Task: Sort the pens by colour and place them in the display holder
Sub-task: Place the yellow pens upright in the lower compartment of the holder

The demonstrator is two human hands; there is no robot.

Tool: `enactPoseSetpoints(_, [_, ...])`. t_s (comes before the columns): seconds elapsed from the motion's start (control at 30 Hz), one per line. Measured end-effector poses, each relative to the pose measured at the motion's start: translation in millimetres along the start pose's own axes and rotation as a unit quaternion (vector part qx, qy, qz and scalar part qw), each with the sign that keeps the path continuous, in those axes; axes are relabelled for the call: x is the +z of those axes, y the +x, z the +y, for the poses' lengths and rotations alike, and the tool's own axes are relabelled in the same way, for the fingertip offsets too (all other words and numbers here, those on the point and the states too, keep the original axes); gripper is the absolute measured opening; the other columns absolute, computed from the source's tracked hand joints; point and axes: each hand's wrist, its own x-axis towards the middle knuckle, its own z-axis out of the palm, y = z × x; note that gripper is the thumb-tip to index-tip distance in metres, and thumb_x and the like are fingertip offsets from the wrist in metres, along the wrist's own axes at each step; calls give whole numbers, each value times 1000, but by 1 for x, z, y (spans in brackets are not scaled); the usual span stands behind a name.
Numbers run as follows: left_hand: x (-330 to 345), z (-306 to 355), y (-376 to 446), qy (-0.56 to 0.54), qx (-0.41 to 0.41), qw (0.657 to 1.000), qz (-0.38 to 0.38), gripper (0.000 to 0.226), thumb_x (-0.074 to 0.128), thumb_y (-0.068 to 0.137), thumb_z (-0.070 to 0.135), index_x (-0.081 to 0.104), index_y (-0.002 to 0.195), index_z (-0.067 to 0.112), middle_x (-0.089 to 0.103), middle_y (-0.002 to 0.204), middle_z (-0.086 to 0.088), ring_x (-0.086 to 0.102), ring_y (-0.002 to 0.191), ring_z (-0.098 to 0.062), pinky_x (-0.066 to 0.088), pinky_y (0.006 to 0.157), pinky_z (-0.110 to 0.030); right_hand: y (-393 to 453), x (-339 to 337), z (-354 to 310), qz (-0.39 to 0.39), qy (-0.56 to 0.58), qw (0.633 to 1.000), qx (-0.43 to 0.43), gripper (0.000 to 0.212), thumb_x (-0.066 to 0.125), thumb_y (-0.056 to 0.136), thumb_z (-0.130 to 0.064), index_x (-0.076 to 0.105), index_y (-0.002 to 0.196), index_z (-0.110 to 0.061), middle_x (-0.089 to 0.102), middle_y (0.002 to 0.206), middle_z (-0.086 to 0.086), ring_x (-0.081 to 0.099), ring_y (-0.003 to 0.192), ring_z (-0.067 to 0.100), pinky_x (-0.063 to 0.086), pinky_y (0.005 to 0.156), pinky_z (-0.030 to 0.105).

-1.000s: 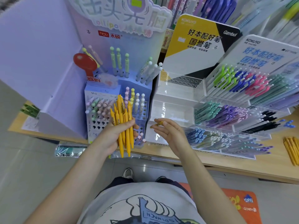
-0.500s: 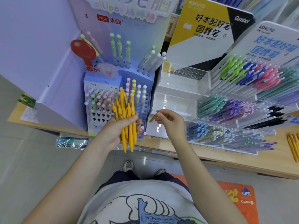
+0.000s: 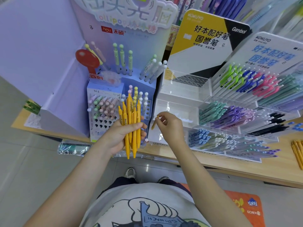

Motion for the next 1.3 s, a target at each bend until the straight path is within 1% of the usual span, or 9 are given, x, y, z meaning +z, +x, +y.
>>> enactPoseSetpoints(0.17, [2,2,1,-18,-8,1000,-5,33,65,79,16,64,111,8,74,91,-10,73,75,-25,62,68,-37,-1,-3,3,-47,-38,998,22,15,67,91,-29,68,96,-14,59,79,-6,55,71,13,40,60,25])
enactPoseSetpoints(0.3, [5,2,4,-7,-19,1000,-12,32,67,79,16,66,110,8,73,93,-12,72,74,-25,62,65,-40,-3,-12,-1,-61,-19,997,48,26,69,90,-33,65,112,-19,59,80,-7,53,67,10,40,61,26])
enactPoseSetpoints(0.4, [10,2,7,9,-21,1000,-22,30,69,77,17,69,106,8,73,90,-12,70,72,-24,61,63,-38,-4,-30,-18,-29,110,991,67,13,64,94,-26,70,101,-17,60,70,-8,50,56,4,40,59,24])
enactPoseSetpoints(0.5, [18,4,11,49,-24,998,-37,25,72,75,17,71,98,8,70,80,-10,69,70,-22,60,65,-36,-6,-54,-40,-89,312,938,119,19,63,95,-26,73,93,-10,64,67,0,51,52,18,40,48,27])
enactPoseSetpoints(0.63, [30,6,17,118,-30,990,-69,31,78,78,19,69,105,8,72,87,-14,71,77,-27,58,64,-38,-7,-68,-45,-112,327,929,135,17,69,90,-21,70,88,-4,62,62,2,47,51,16,38,47,26])
enactPoseSetpoints(0.77, [34,6,19,121,-28,991,-46,33,72,78,27,67,103,7,74,95,-17,72,78,-30,57,66,-38,-10,-82,-35,-70,427,886,164,14,64,94,-16,66,89,-3,63,69,4,54,55,20,42,53,31])
enactPoseSetpoints(0.87, [29,6,19,105,-41,994,-3,32,73,75,34,67,90,7,72,82,-15,69,67,-28,58,64,-39,-10,-99,-22,0,485,859,166,7,61,95,-10,63,90,-7,68,78,9,64,60,23,51,55,30])
enactPoseSetpoints(1.03, [25,2,15,79,-39,996,33,26,71,77,32,64,85,8,64,66,-9,63,53,-20,58,55,-31,-14,-97,5,54,390,908,143,10,62,95,-6,61,105,-7,69,83,18,68,66,30,58,62,36])
enactPoseSetpoints(1.3, [21,4,14,44,-33,998,19,18,66,85,13,65,102,6,73,81,-9,71,67,-19,61,57,-34,-23,-43,22,19,314,939,142,14,57,98,-9,67,101,-19,72,92,8,72,87,22,58,78,33])
